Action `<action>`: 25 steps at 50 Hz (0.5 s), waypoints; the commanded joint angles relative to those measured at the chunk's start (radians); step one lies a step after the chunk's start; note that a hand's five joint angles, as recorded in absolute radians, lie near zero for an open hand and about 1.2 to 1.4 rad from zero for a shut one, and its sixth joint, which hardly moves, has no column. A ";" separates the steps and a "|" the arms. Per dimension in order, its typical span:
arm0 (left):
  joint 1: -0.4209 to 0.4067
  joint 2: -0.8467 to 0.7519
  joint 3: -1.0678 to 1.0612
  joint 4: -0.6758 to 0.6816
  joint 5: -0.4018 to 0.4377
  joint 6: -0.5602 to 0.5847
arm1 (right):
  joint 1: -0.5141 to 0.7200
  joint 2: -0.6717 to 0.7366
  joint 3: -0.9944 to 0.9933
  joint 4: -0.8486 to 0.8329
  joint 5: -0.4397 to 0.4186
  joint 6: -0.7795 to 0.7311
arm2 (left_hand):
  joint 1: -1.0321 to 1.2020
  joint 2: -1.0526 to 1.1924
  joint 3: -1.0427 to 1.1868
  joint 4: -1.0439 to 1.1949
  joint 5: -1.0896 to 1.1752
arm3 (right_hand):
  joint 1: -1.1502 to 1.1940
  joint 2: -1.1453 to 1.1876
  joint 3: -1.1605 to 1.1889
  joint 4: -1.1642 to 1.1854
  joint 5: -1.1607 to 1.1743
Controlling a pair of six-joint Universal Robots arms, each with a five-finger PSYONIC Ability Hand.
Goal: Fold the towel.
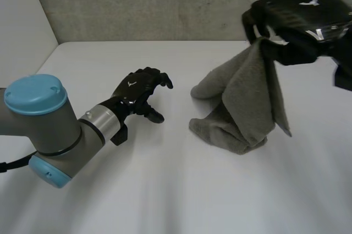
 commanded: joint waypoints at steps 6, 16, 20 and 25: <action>-0.038 -0.003 0.053 -0.007 -0.001 -0.006 | -0.182 -0.016 0.065 0.184 -0.007 -0.335 | -0.060 -0.047 -0.043 -0.050 -0.012 | -1.003 -1.014 -0.007 -0.060 -1.043; -0.139 -0.092 0.125 -0.111 -0.002 -0.029 | -0.178 0.130 0.105 0.179 0.143 -0.378 | -0.048 -0.036 -0.043 -0.050 -0.001 | -1.003 -1.014 -0.007 -0.060 -1.043; -0.167 -0.146 0.182 -0.125 -0.027 -0.025 | -0.176 0.147 0.133 0.178 0.145 -0.387 | -0.034 -0.021 -0.043 -0.050 0.014 | -1.003 -1.014 -0.007 -0.060 -1.043; -0.191 -0.206 0.259 -0.129 -0.091 -0.005 | -0.178 0.148 0.176 0.156 0.145 -0.387 | -0.010 0.002 -0.043 -0.050 0.037 | -1.003 -1.014 -0.007 -0.060 -1.043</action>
